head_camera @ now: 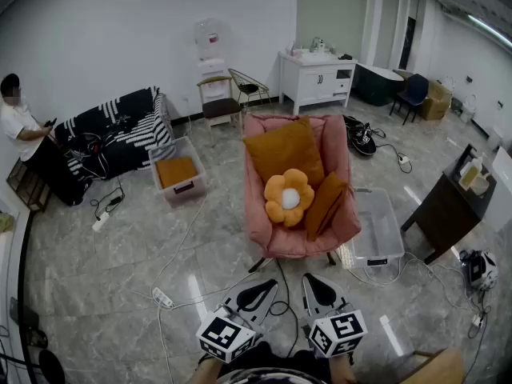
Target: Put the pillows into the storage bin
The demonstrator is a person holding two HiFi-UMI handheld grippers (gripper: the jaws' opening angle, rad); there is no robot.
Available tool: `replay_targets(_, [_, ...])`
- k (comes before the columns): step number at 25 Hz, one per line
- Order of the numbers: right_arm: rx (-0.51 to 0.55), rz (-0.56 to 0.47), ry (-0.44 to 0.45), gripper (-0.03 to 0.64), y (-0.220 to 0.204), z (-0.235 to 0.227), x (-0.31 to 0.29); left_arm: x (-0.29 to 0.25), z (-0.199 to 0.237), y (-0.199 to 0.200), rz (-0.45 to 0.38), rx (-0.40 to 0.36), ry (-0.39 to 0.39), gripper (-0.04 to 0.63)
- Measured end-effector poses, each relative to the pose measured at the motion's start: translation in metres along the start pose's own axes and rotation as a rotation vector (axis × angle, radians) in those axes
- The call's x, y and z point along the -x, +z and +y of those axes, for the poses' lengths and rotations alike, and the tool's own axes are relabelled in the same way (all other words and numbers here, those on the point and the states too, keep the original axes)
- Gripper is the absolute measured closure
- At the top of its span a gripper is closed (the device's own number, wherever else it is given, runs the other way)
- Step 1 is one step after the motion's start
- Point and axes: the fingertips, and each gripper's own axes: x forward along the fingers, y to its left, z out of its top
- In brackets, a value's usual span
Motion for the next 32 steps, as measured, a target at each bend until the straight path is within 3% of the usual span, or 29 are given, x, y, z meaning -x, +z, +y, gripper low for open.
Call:
replay_targets(11, [0.038, 0.010, 0.013, 0.617, -0.005, 0.004, -0.015, 0.000, 0.014, -0.007, -0.001, 0.015, 0.009, 0.575])
replay_targets(20, [0.004, 0.037, 0.010, 0.617, -0.012, -0.018, -0.037, -0.015, 0.042, -0.020, 0.027, 0.052, 0.045, 0.575])
replay_targets(26, [-0.017, 0.066, 0.007, 0.617, -0.015, -0.058, -0.062, -0.055, 0.066, -0.023, 0.047, 0.082, 0.073, 0.575])
replay_targets(32, [-0.057, 0.088, 0.005, 0.617, -0.011, -0.132, -0.098, -0.133, 0.081, -0.028, 0.090, 0.089, 0.068, 0.575])
